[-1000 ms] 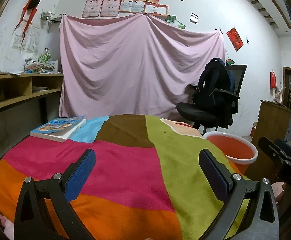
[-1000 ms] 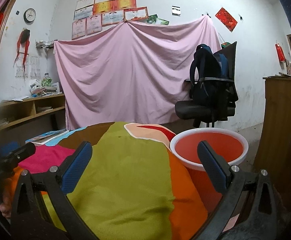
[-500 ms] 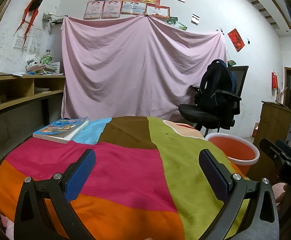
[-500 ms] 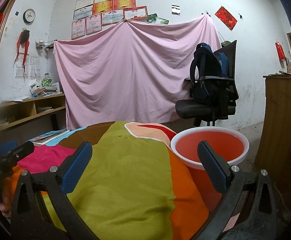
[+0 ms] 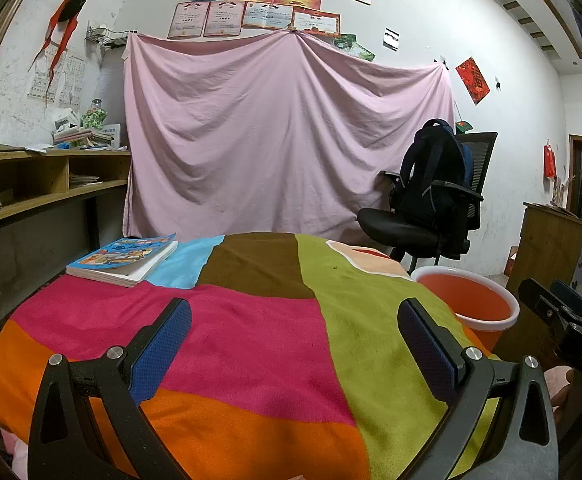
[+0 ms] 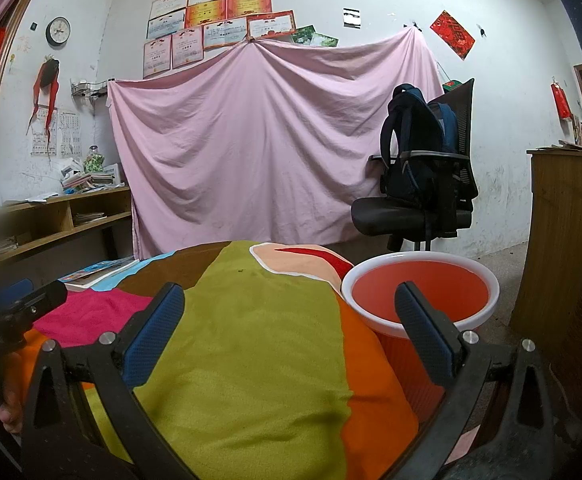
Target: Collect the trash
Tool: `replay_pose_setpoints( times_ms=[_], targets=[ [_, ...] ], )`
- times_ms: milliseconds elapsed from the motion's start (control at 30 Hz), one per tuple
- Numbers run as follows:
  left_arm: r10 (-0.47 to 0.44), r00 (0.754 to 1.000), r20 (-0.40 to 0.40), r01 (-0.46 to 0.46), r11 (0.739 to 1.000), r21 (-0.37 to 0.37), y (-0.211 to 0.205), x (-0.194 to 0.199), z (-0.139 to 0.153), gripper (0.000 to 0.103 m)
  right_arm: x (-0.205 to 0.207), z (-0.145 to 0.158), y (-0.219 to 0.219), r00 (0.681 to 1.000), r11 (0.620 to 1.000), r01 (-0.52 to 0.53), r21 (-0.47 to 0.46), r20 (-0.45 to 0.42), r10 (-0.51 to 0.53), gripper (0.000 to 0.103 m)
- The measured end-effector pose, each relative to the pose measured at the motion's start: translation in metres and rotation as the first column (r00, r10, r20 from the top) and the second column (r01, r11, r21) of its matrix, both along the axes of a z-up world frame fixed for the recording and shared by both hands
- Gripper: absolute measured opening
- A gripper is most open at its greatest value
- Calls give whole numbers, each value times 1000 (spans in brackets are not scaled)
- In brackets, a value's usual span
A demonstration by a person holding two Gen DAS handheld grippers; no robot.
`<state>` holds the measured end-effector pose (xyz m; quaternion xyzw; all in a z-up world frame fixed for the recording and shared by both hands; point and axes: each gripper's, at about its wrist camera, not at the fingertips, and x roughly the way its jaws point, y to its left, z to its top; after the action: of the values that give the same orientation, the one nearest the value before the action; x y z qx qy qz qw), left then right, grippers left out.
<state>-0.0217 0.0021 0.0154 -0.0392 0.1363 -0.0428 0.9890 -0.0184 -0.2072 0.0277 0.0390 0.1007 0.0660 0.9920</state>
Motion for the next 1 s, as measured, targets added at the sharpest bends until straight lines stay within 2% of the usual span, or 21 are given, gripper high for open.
replay_pose_setpoints(
  times_ms=[1000],
  targets=[
    [-1, 1000, 0, 1, 1000, 1, -1, 0, 0, 101, 0, -2, 2, 1000, 1000, -2, 3, -4, 2, 103]
  ],
)
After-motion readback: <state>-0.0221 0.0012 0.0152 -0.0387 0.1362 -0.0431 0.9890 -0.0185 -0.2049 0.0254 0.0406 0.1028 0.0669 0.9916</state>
